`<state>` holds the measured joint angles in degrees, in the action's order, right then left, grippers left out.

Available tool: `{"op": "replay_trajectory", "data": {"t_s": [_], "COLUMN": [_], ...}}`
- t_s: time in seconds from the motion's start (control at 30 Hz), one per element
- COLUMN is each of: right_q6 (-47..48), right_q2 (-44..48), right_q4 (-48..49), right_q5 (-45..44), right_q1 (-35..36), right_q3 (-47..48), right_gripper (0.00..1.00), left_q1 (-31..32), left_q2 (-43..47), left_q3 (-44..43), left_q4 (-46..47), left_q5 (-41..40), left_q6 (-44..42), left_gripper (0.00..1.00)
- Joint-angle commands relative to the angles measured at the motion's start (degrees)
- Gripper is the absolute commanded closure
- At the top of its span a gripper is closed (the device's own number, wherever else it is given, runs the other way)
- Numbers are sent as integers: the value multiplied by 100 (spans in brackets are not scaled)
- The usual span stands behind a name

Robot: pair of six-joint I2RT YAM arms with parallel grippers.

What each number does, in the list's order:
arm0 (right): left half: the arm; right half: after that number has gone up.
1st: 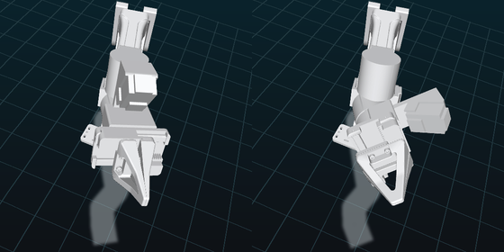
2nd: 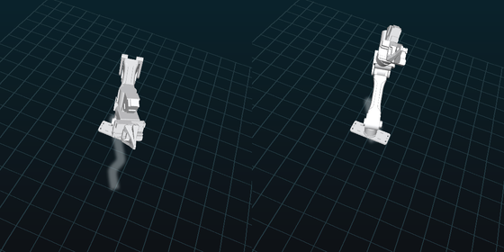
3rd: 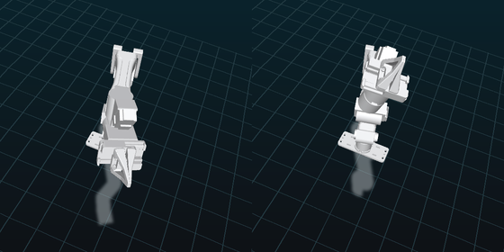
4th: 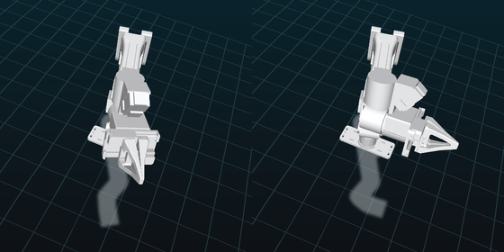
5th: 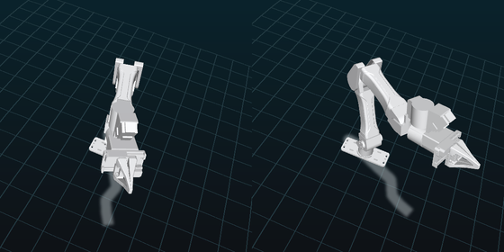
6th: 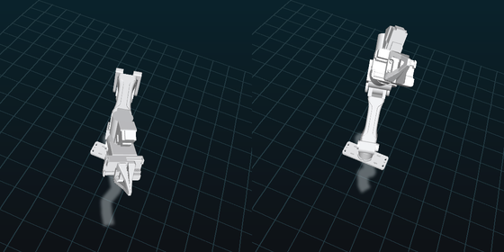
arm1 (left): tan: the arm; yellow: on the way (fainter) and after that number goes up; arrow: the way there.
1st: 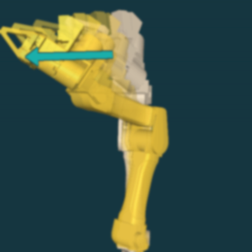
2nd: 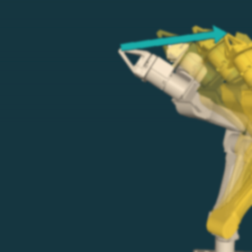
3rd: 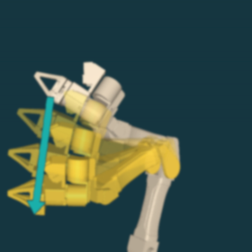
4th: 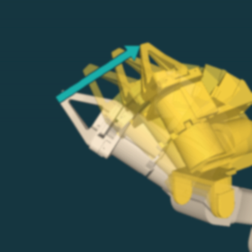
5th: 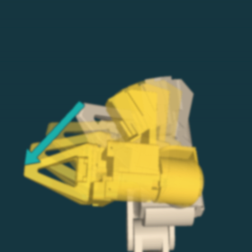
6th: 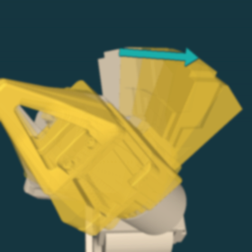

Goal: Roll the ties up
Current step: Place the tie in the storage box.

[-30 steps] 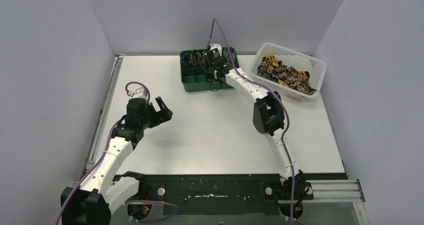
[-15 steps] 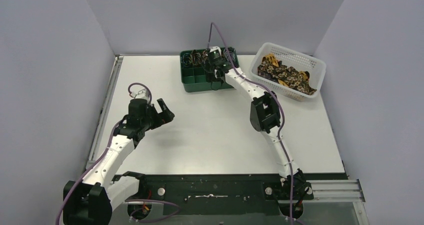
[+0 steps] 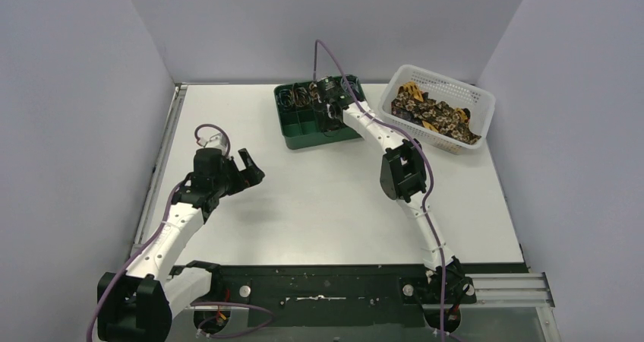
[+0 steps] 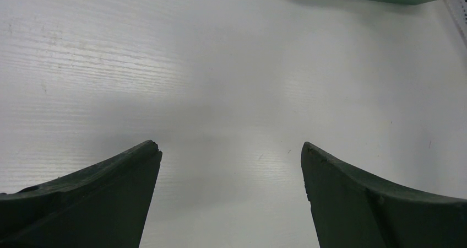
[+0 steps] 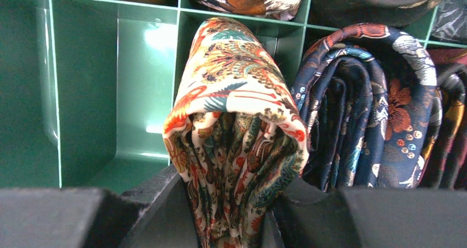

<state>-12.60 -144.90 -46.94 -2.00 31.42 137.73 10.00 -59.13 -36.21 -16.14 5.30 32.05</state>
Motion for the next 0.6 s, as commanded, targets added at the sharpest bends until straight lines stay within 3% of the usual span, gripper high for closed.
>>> {"op": "replay_trajectory", "data": {"t_s": [0.0, 0.3, 0.53, 0.57], "right_q6": [289, 198, 297, 303], "right_q2": [170, -97, -144, -123], "right_q4": [-909, -769, -633, -612], "right_q5": [132, 70, 14, 3], "right_q1": [-1, -120, -34, -17], "right_q3": [301, 424, 508, 505], "right_gripper": [100, 100, 84, 78], "left_q1": [-39, -48, -48, -43], "left_q2": [-10, -32, -124, -138], "left_q3": [-291, -263, -286, -291], "left_q4": [71, 110, 113, 118], "left_q5": [227, 332, 357, 358], "left_q6": [-149, -154, -161, -156], "left_gripper": [3, 3, 3, 3]}}
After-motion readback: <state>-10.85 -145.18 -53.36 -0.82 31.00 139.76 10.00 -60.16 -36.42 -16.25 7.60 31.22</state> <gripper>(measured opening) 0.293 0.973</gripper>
